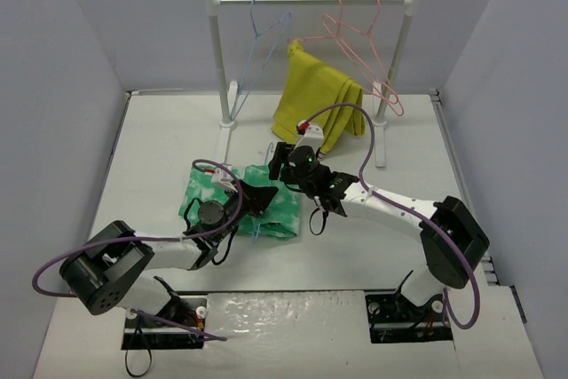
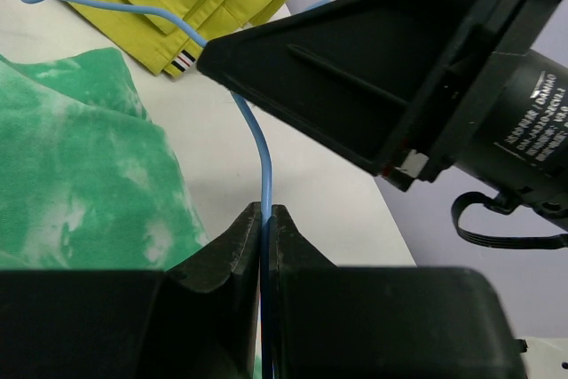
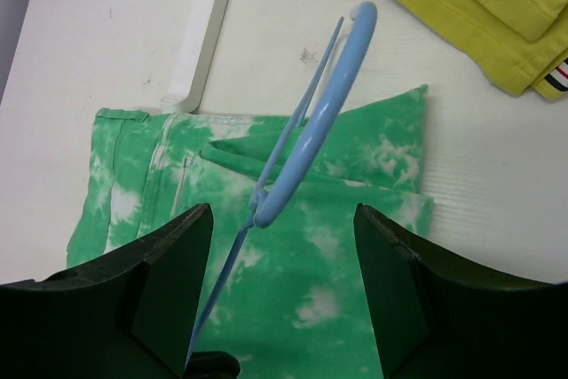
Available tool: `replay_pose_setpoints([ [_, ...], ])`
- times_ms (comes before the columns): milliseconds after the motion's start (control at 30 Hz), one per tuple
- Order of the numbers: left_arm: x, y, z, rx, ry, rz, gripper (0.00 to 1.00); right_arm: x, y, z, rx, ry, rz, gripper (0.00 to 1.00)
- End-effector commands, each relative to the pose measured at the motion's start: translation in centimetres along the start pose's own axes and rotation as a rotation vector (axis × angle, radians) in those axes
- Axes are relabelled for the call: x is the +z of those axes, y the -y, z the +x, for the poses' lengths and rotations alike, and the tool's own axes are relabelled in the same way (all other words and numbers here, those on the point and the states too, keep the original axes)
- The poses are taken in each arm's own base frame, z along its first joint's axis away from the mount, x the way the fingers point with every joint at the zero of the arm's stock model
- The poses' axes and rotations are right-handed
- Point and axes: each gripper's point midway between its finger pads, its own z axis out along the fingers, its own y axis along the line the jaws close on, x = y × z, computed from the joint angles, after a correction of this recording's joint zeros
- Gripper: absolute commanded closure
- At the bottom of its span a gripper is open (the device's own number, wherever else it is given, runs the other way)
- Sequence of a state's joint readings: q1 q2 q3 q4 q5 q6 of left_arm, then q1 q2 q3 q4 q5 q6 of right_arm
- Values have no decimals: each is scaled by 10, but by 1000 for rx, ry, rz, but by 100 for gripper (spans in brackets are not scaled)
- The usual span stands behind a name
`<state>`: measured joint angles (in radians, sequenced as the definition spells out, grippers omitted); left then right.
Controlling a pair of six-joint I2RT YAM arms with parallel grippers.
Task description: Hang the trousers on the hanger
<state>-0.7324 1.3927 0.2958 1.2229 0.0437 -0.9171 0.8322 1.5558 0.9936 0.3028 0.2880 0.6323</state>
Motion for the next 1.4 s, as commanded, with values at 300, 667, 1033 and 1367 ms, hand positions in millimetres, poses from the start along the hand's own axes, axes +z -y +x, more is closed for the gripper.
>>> replay_pose_setpoints([
  [300, 5, 31, -19, 18, 68, 102, 100, 15, -22, -38, 70, 139, -8, 56],
  [667, 6, 29, -10, 42, 35, 98, 100, 17, -18, -31, 65, 121, 8, 98],
  [1033, -11, 24, -20, 164, -17, -18, 61, 19, -13, -20, 11, 87, 12, 100],
  [1367, -61, -11, -61, 165, 1, -417, 38, 21, -10, -13, -14, 69, 6, 100],
])
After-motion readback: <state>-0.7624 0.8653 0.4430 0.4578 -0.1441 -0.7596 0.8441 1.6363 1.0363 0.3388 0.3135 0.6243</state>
